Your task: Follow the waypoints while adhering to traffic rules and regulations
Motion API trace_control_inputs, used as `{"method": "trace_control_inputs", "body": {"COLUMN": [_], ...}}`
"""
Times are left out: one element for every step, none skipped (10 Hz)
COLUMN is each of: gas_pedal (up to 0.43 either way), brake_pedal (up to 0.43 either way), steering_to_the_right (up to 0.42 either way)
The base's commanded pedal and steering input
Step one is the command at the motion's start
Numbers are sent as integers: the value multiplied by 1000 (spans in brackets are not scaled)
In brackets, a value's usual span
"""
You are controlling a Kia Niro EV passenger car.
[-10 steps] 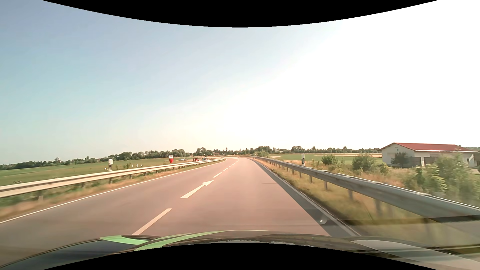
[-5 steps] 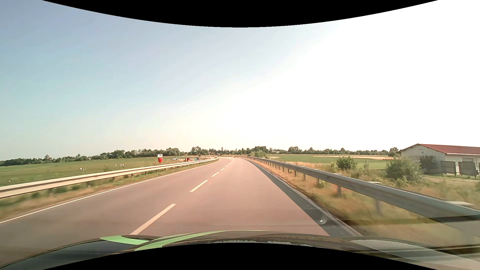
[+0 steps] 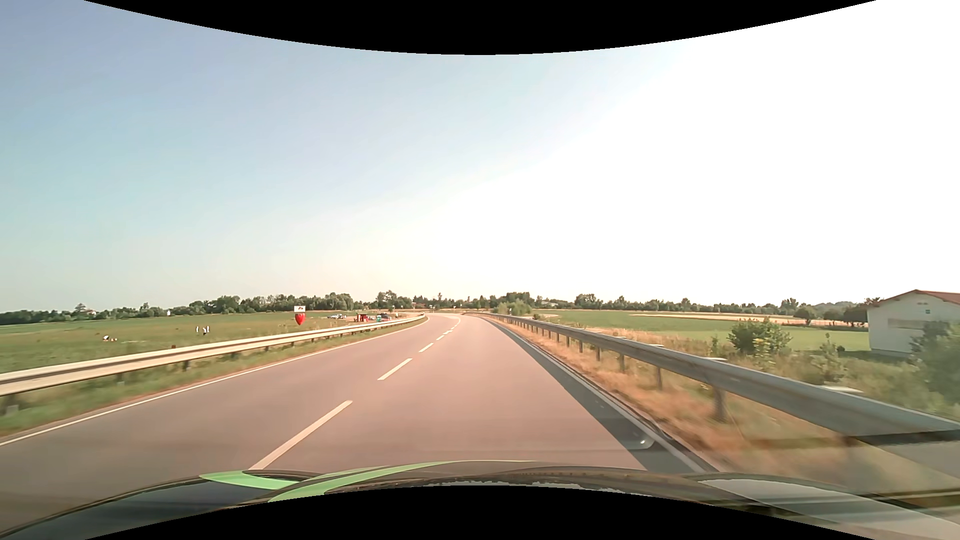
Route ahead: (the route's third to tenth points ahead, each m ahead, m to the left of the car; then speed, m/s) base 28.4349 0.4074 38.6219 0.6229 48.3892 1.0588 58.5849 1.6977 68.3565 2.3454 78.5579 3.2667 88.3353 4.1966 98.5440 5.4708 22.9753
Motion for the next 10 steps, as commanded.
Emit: {"method": "trace_control_inputs", "body": {"gas_pedal": [220,220,220,220,220,220,220,220,220,220], "brake_pedal": [0,0,0,0,0,0,0,0,0,0], "steering_to_the_right": [-1,-2,-3,-4,-4,-4,-5,-5,-6,-6]}}
